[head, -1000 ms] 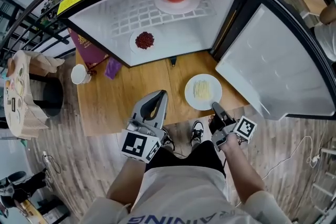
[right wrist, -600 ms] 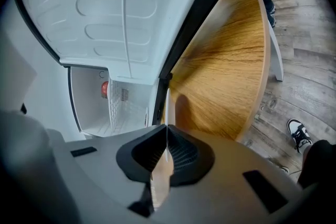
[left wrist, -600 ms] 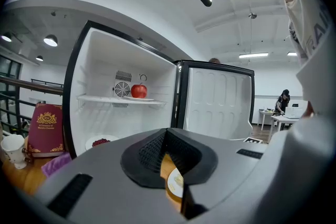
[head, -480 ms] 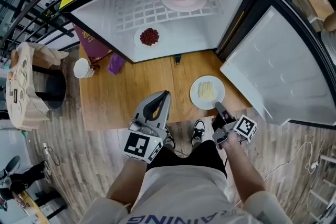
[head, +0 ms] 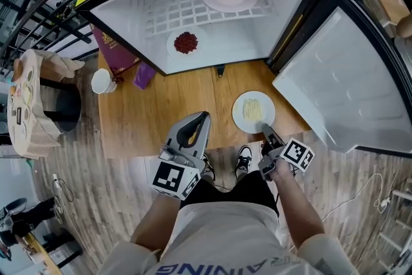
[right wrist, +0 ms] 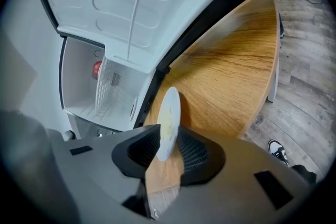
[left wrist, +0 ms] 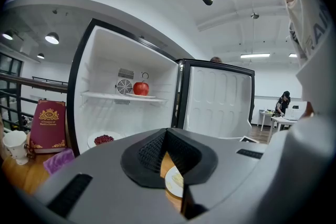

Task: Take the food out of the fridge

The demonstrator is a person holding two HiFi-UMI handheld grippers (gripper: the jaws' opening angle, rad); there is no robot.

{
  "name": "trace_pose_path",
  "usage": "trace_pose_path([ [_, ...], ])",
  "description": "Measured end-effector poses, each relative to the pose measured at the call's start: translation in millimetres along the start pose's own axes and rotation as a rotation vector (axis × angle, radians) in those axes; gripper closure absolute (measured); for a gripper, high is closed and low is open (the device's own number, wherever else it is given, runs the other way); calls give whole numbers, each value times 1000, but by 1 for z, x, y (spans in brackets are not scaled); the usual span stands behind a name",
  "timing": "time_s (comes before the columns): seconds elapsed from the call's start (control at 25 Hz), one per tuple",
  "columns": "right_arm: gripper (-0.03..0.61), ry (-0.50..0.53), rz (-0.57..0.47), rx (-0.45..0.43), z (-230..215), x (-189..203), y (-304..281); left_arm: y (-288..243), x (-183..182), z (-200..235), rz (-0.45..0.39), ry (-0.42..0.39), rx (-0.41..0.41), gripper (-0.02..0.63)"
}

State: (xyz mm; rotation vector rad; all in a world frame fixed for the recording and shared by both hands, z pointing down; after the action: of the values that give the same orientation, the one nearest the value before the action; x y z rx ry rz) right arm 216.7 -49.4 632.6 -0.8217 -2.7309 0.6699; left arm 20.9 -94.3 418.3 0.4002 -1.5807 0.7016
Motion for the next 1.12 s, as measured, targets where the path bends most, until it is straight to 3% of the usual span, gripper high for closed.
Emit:
trace_pose_path([
  [0.2, 410, 125, 36, 65, -4, 8, 0, 2, -6, 1, -12, 3, 5, 605],
  [0.44, 383, 469, 106, 186, -9, 23, -3, 5, -7, 3, -15, 3, 10, 604],
  [0.76, 364, 583, 170, 285, -16, 26, 1, 8, -8, 6, -11, 16, 4, 605],
  [0.92, 379, 731, 129, 282, 11, 19, 13, 13, -10, 10, -13, 23, -10, 604],
  [1.04, 430, 807, 70, 256, 45, 13, 19, 18, -17, 12, -25, 22, -16, 604],
  [1.12, 512, 848, 22, 230, 68, 6, 22, 20, -22, 14, -35, 18, -24, 605],
])
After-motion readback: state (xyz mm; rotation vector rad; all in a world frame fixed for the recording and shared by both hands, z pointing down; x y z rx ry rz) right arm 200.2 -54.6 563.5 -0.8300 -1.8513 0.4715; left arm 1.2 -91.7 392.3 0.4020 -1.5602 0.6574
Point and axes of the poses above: the fingertips, and each gripper's own axes: y backward along the fingers, z to its left, x out of its underside, the point moved 1 cm from there along y, backward along the fingers, and after that the axes turned 8 degrees about -y, right-handed, at the moved point
